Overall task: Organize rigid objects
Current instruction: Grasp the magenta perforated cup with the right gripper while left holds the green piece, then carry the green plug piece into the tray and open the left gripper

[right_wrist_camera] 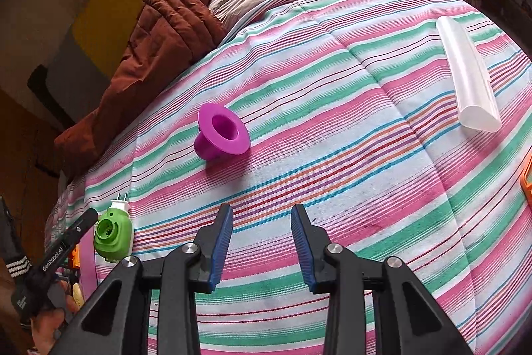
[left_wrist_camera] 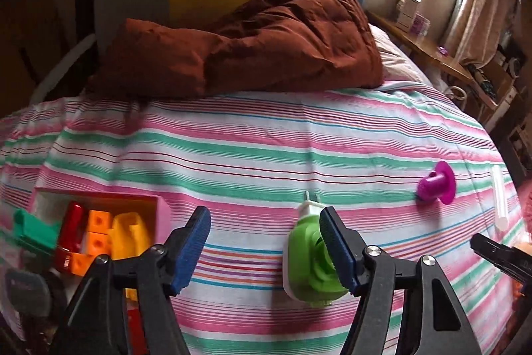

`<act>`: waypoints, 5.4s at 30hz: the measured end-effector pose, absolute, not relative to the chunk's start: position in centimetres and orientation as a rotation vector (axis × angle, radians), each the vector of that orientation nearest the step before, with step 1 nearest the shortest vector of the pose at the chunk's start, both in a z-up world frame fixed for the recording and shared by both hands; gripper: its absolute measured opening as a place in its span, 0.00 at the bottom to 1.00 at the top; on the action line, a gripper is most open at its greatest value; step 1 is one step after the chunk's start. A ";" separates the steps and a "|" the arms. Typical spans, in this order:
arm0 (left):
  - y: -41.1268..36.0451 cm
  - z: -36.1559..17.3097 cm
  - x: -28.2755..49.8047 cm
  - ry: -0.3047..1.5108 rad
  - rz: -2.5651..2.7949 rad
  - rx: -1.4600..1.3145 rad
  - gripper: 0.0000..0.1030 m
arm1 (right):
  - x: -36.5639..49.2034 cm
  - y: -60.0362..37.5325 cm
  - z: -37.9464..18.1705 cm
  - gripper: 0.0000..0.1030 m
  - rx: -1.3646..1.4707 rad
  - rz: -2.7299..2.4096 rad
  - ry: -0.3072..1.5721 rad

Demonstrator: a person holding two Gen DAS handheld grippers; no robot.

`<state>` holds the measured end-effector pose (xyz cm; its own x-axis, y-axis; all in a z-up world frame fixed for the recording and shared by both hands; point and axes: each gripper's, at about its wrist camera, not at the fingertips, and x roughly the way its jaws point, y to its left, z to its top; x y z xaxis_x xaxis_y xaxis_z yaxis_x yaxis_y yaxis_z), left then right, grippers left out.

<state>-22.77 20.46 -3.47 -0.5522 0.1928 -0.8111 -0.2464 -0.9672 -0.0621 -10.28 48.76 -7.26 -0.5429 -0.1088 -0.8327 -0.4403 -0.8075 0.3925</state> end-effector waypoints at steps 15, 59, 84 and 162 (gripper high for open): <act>24.3 -5.8 -18.9 0.267 2.584 -1.247 0.91 | -10.4 48.9 -7.6 0.35 -1.380 2.439 0.852; 23.9 -9.1 -15.5 0.164 2.477 -1.116 0.51 | -11.0 57.8 -8.2 0.49 -1.038 2.433 1.133; 23.3 -9.3 -15.8 0.096 2.457 -1.109 0.51 | -15.7 51.3 -8.6 0.32 -1.302 2.531 0.640; -0.8 -5.1 -3.3 0.031 2.562 -1.193 0.51 | -9.2 34.6 -5.6 0.32 -1.382 3.016 0.413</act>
